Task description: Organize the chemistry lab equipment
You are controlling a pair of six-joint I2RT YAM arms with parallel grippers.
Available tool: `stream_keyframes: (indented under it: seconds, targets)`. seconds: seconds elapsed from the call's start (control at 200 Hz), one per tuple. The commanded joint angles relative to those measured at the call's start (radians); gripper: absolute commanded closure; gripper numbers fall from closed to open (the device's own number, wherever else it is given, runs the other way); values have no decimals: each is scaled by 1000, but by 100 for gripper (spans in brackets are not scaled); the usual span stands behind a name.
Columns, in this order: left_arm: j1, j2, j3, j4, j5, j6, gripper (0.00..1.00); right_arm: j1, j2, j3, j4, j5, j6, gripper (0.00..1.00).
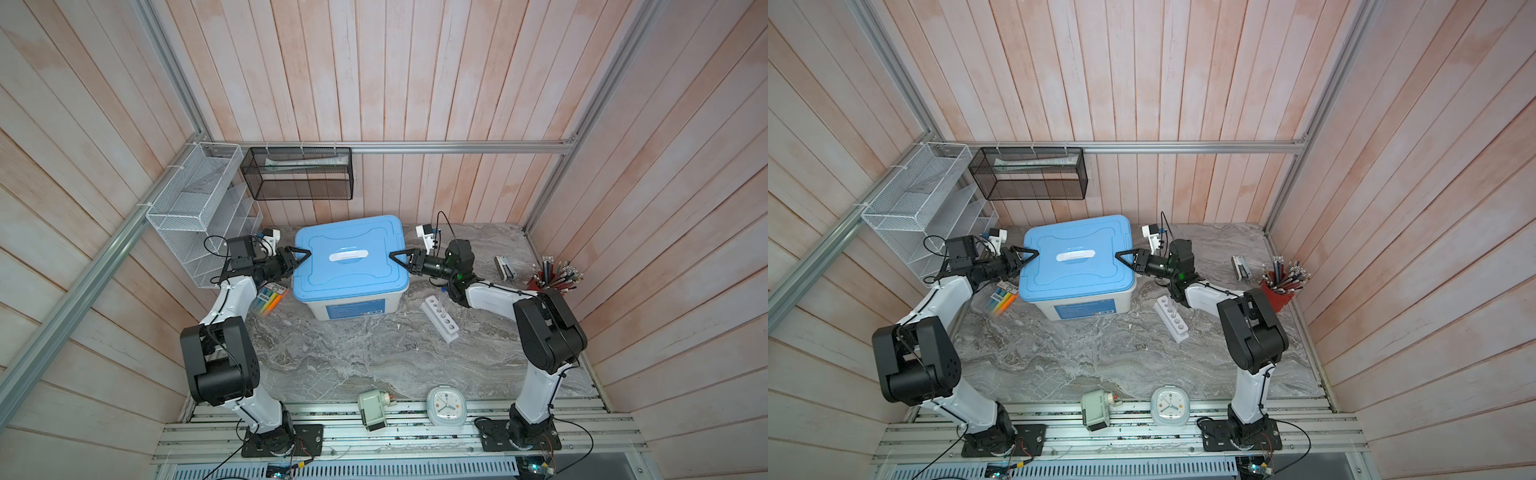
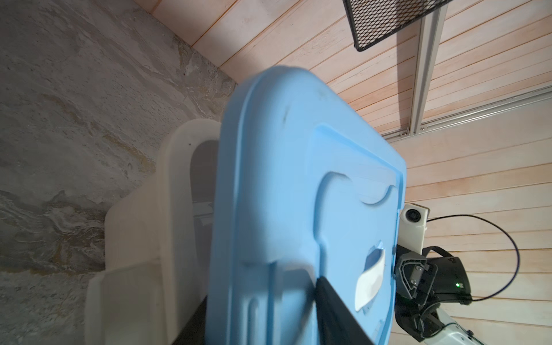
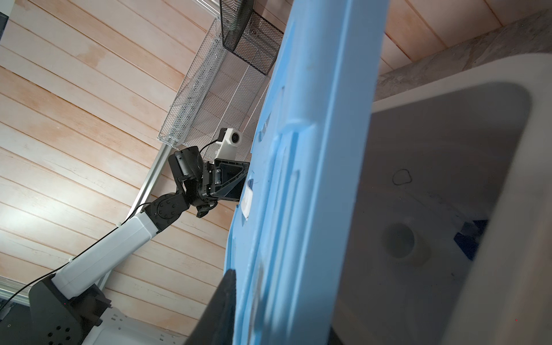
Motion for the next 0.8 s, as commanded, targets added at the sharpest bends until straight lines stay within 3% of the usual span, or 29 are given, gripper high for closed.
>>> stream_keyframes:
  seconds: [0.0,0.455,0.79]
  targets:
    - [-9,23,33,-15,-19,32,51,-6,12,-9,55,-8,-4,68]
    - [-19,54,48,-32,-43,48,50,-13,23,-30,92,-6,17,67]
    - [-20,77,58,-42,-55,61,50,-18,29,-56,140,-2,44,57]
